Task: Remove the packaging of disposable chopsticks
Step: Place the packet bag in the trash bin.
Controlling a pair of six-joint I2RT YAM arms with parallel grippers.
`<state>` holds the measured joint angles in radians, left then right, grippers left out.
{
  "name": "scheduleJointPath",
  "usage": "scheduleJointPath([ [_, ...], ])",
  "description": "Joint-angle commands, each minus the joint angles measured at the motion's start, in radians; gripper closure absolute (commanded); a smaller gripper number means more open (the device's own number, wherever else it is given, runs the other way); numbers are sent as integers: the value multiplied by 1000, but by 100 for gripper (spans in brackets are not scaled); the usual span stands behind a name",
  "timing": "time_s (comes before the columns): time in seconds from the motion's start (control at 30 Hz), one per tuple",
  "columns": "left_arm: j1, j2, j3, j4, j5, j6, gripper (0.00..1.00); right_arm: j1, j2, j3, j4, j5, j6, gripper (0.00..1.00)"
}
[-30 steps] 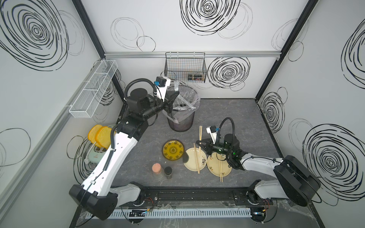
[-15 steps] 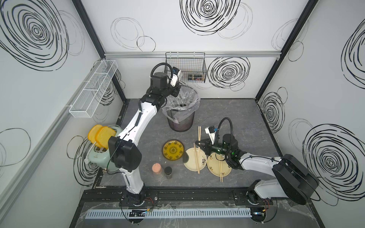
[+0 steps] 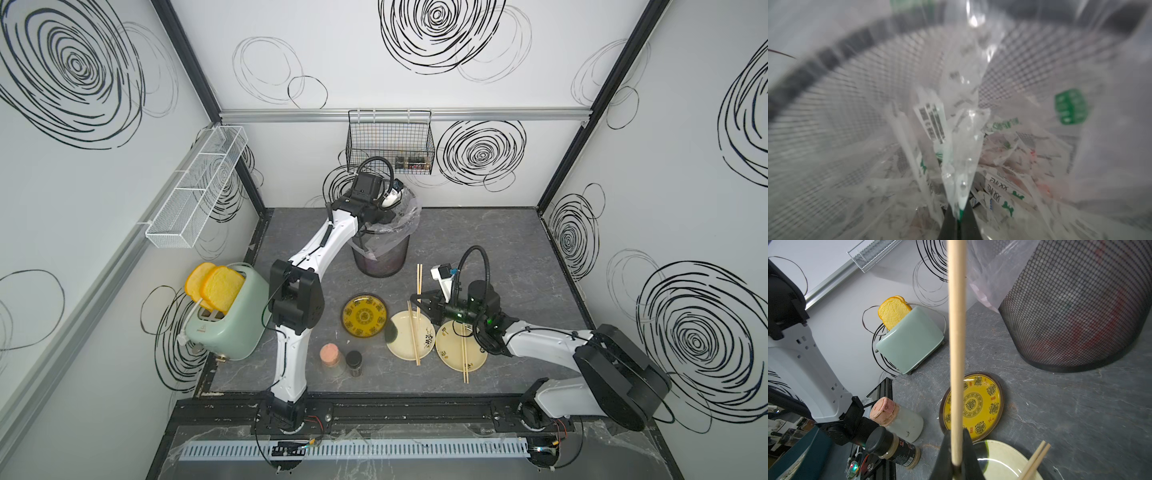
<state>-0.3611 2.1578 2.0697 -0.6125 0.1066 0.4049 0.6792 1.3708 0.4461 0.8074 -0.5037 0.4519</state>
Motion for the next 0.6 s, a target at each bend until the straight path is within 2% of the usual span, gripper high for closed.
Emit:
scheduleJointPath([
  [0.0,4,49,69,-105,-12,37,100,3,7,26,-11,11,-16,100],
  [0.33,13,137,76,-174,-25,60,100,6,23,37,-15,3,-16,100],
  [0.47,14,152,43,-157,4,43,100,8,28,40,-20,3,-19,100],
  [0.57,10,152,39,-136,19,18,87,9,29,42,-20,3,-19,100],
])
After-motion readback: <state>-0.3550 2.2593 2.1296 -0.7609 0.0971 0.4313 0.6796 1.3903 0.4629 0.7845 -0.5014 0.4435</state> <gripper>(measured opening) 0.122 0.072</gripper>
